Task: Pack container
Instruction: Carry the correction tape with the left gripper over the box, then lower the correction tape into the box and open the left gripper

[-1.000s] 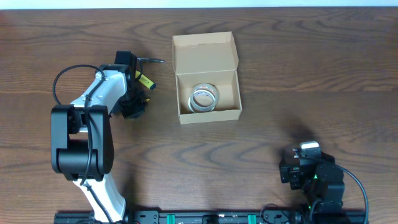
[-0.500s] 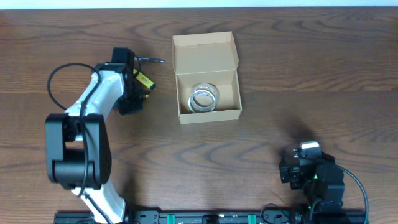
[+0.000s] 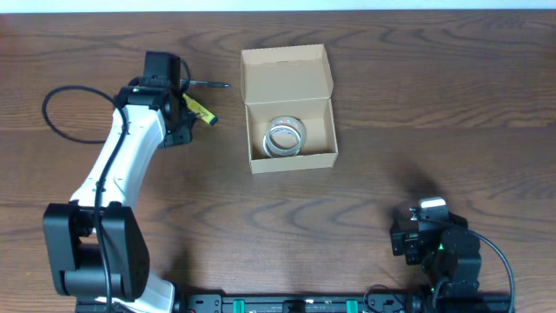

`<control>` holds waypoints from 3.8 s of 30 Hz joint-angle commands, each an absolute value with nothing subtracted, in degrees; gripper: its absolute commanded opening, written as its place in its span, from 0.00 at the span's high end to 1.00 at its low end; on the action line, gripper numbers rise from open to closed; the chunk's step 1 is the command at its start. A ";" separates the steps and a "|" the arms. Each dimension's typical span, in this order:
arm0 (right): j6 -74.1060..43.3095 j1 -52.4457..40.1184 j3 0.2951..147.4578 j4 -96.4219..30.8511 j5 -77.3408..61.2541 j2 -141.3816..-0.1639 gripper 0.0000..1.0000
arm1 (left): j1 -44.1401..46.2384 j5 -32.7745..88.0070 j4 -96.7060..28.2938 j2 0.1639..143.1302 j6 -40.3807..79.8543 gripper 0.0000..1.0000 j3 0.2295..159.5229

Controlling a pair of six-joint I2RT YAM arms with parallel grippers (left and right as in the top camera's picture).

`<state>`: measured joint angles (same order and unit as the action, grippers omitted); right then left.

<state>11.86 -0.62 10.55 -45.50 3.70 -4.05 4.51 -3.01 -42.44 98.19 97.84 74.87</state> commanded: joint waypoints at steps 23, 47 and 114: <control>10.96 -1.10 10.02 -45.54 4.10 -3.66 0.01 | 25.34 1.26 -42.61 100.03 57.49 0.89 90.59; 10.96 -1.10 10.02 -45.54 4.08 -3.66 0.01 | 34.11 1.89 -46.50 110.19 39.46 0.93 90.61; 10.96 -1.10 10.02 -45.54 4.08 -3.66 0.01 | 36.88 -2.76 -46.54 120.64 39.44 0.94 99.68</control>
